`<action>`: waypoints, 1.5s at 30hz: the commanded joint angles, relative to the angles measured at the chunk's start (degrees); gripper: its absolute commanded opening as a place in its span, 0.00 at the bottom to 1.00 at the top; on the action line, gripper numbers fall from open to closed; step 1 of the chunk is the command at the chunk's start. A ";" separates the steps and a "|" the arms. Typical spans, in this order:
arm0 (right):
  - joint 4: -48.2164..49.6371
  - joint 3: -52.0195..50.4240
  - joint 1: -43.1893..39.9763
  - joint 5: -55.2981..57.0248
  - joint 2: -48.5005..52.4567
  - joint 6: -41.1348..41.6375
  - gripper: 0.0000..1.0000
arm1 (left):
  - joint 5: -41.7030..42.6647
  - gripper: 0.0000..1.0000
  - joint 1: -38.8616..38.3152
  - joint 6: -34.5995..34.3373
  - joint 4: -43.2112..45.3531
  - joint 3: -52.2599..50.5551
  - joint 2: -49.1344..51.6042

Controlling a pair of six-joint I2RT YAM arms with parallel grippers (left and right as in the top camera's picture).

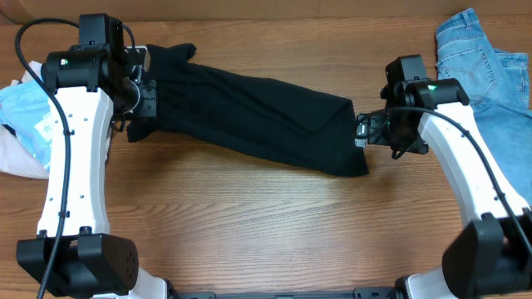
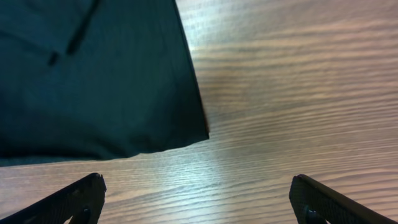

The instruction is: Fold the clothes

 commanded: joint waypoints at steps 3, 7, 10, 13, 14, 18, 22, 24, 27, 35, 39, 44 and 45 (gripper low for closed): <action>-1.38 0.28 -0.48 -7.80 4.96 0.22 0.98 | -0.44 0.04 0.09 -1.14 0.02 0.48 0.26; -1.53 -2.08 -0.50 -8.46 6.64 0.48 0.98 | -0.42 0.04 0.09 -1.11 0.07 0.48 0.26; 0.72 -6.03 -0.85 -8.17 6.69 0.46 0.98 | -0.42 0.04 0.09 -1.14 0.07 0.48 0.26; 4.13 -9.84 -1.40 -8.24 6.69 0.44 0.98 | -0.42 0.04 0.09 -1.14 0.02 0.48 0.26; 5.57 -11.13 -1.46 -8.26 6.69 0.39 0.98 | -0.42 0.04 0.09 -1.14 0.02 0.48 0.26; 10.64 -13.88 -1.44 -8.28 6.69 0.24 0.98 | -0.39 0.04 0.09 -1.16 -0.13 0.48 0.26; 14.21 -15.98 -1.44 -8.31 6.69 1.03 0.96 | -0.37 0.04 0.09 -1.18 -0.20 0.48 0.26; 15.52 -17.09 -1.44 -8.50 6.69 1.33 0.96 | -0.39 0.04 0.09 -1.18 -0.26 0.48 0.26; 18.05 -18.67 -1.44 -8.72 6.69 1.31 0.95 | -0.37 0.04 0.02 -1.44 -0.31 0.48 0.26; 21.00 -20.55 -1.44 -11.41 6.69 1.31 0.86 | -0.17 0.04 0.00 -1.40 -0.44 0.48 0.26; 22.75 -20.55 -1.44 -11.45 6.69 2.23 0.72 | 0.07 0.04 -0.02 -1.64 -0.48 0.48 0.26; 23.71 -20.55 -1.44 -11.37 6.69 2.19 0.48 | 0.02 0.04 -0.02 -1.62 -1.40 0.48 0.26; 23.82 -20.55 -1.44 -11.41 6.69 2.21 0.38 | 0.04 0.04 -0.02 -1.64 -1.51 0.48 0.26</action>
